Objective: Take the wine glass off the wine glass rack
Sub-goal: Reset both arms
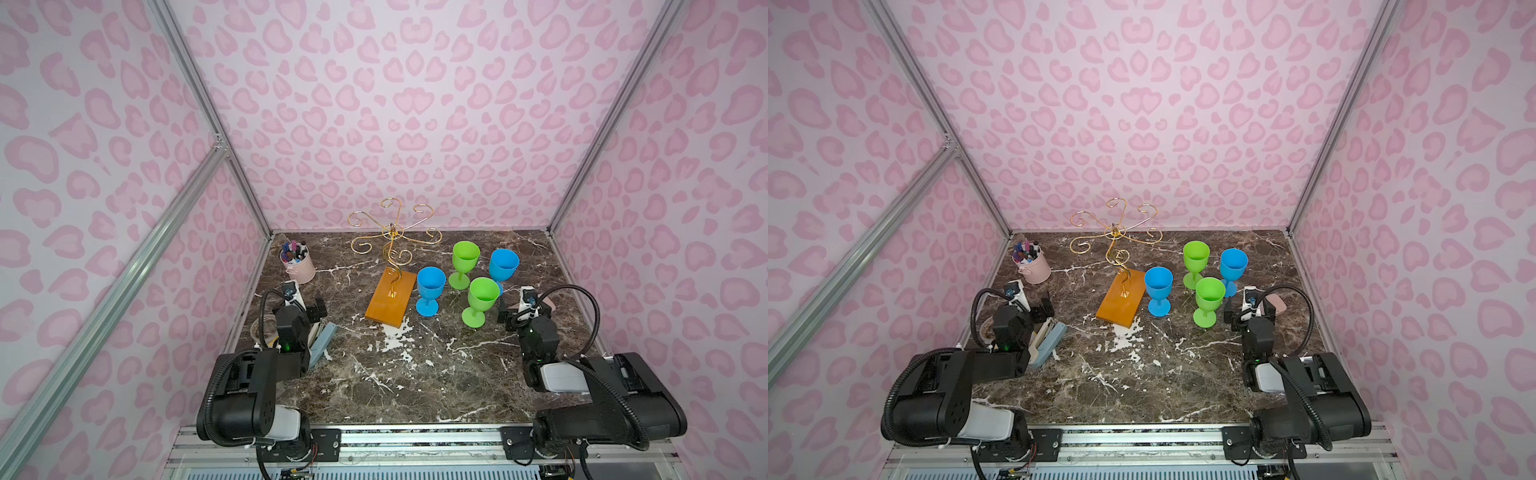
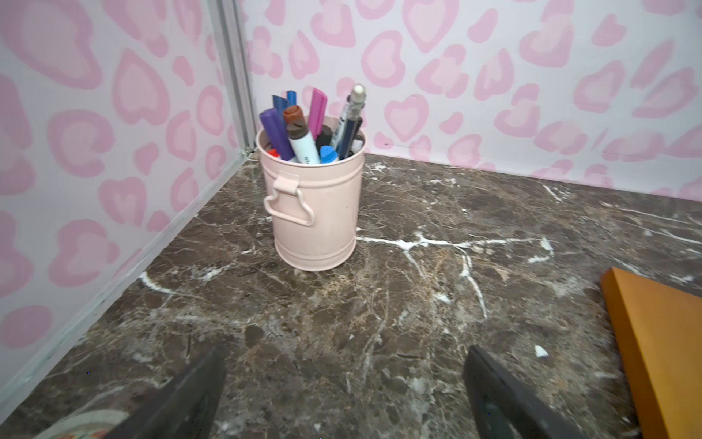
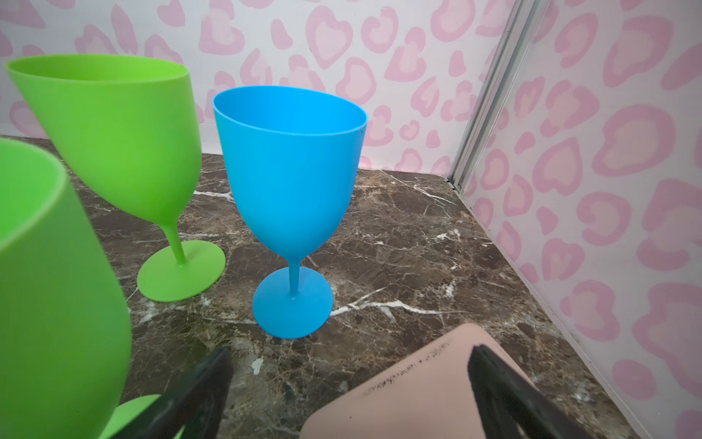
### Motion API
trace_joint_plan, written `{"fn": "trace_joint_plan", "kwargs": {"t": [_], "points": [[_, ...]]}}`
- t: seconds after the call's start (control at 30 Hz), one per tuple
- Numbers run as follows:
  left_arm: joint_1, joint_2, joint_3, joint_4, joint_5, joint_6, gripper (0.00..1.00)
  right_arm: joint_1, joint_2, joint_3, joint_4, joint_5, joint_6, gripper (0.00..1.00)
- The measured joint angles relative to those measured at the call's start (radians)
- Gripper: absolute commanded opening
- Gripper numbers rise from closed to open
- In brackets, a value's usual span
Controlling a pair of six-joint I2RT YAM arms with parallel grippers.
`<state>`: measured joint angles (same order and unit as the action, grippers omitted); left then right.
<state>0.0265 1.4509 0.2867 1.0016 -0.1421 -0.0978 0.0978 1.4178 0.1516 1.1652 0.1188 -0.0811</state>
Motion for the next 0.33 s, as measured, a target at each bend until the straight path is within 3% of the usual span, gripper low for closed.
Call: {"fn": "trace_joint_plan", "kwargs": {"t": [0.33], "points": [[-0.035, 0.008, 0.015, -0.014, -0.123, 0.001, 0.98, -0.002, 0.0, -0.001, 0.003, 0.0, 0.01, 0.99]]}}
